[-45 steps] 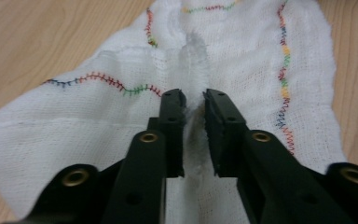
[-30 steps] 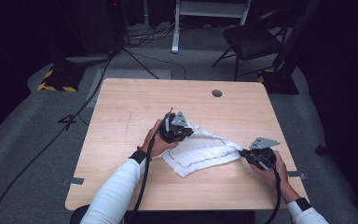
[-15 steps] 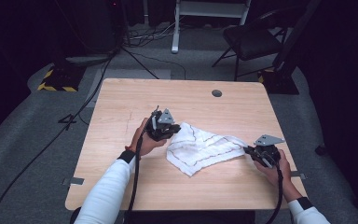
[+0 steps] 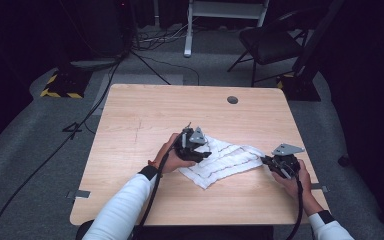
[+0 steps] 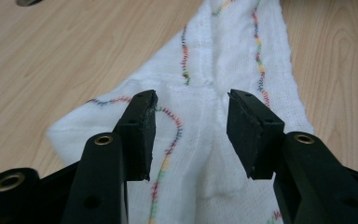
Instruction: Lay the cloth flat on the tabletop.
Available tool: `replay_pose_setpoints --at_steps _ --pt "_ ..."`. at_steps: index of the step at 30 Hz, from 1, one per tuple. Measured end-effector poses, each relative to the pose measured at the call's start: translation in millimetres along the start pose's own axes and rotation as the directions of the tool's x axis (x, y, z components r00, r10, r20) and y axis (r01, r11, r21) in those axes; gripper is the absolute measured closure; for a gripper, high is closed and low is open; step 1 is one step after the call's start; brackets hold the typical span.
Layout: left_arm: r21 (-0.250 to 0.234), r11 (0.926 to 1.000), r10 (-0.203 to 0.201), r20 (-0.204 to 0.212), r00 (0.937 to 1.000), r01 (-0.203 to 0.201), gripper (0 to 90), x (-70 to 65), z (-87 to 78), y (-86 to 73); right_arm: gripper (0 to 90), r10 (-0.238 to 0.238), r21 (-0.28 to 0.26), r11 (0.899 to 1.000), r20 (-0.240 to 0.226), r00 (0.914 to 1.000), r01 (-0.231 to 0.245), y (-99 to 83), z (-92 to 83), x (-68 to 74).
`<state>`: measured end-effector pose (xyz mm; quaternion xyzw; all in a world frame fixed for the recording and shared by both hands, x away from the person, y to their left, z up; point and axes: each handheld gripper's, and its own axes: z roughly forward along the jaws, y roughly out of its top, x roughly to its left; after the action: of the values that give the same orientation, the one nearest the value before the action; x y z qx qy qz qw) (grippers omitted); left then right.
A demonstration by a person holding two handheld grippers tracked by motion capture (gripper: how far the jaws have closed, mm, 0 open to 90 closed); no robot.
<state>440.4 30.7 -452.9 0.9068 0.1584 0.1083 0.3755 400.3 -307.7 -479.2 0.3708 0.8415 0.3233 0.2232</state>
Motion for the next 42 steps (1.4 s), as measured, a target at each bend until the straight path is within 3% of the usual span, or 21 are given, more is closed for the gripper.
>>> replay_pose_setpoints --at_steps 2,4,8,10,13,16,20,22,27,29,31,33,38,42 --pt "0.034 0.9994 0.006 -0.006 1.0000 -0.006 52.6 -0.9 11.9 2.6 86.8 -0.001 0.000 1.000 0.000 1.0000 0.001 0.0 -0.1 0.2" --pt "0.039 0.9992 -0.013 0.017 0.9998 0.012 51.8 0.4 20.5 3.6 86.7 -0.005 -0.001 1.000 0.000 1.0000 0.005 -0.1 -0.1 0.2" --pt "0.046 0.9988 -0.020 0.016 0.9997 0.020 52.9 1.6 30.5 5.2 86.7 -0.009 -0.001 1.000 0.000 1.0000 0.009 -0.2 0.9 0.6" --pt "0.038 0.9983 -0.046 0.028 0.9986 0.044 53.0 4.2 35.2 5.2 86.6 -0.011 0.004 1.000 -0.002 0.9999 0.011 -0.3 1.8 1.1" --pt "0.069 0.9968 -0.043 0.025 0.9988 0.041 54.0 4.1 44.8 5.3 86.6 -0.015 0.006 1.000 -0.002 0.9999 0.015 -0.3 2.7 1.9" --pt "0.086 0.9960 -0.024 0.023 0.9994 0.021 61.1 3.7 50.8 4.0 86.7 -0.021 0.005 1.000 0.001 0.9998 0.021 -0.1 1.8 2.2" --pt "0.072 0.9973 -0.015 0.007 0.9999 0.015 82.6 7.5 45.4 3.2 86.9 -0.021 0.008 1.000 0.000 0.9998 0.021 -0.5 2.1 1.5" --pt "0.069 0.9975 -0.012 0.002 0.9999 0.012 85.3 8.7 43.3 2.9 87.1 -0.021 0.008 1.000 -0.001 0.9998 0.021 -0.3 1.4 1.5" --pt "0.029 0.9991 -0.031 -0.026 0.9992 0.032 86.3 18.8 23.0 -2.4 87.3 -0.017 -0.007 1.000 0.003 0.9998 0.017 -0.1 -2.0 0.5" --pt "-0.035 0.9975 -0.064 -0.049 0.9967 0.062 86.4 27.4 0.3 -5.4 87.4 -0.014 -0.011 1.000 0.004 0.9999 0.014 0.3 -3.1 -0.1" --pt "-0.042 0.9971 -0.065 -0.060 0.9961 0.062 86.4 29.8 -7.2 -6.5 87.3 -0.014 -0.013 1.000 0.005 0.9999 0.014 0.4 -3.3 -0.4" --pt "-0.062 0.9951 -0.083 -0.100 0.9915 0.077 86.5 34.7 -25.5 -12.0 87.4 -0.014 -0.014 1.000 0.009 0.9999 0.015 1.0 -4.0 -0.6" --pt "-0.063 0.9935 -0.103 -0.139 0.9849 0.095 86.5 40.5 -45.6 -24.5 87.5 -0.008 -0.016 1.000 0.015 0.9999 0.008 2.6 -5.6 -2.0" --pt "-0.032 0.9922 -0.125 -0.180 0.9758 0.121 86.5 46.0 -67.0 -47.8 87.5 0.003 -0.021 1.000 0.020 0.9998 -0.003 4.7 -6.1 -5.8"
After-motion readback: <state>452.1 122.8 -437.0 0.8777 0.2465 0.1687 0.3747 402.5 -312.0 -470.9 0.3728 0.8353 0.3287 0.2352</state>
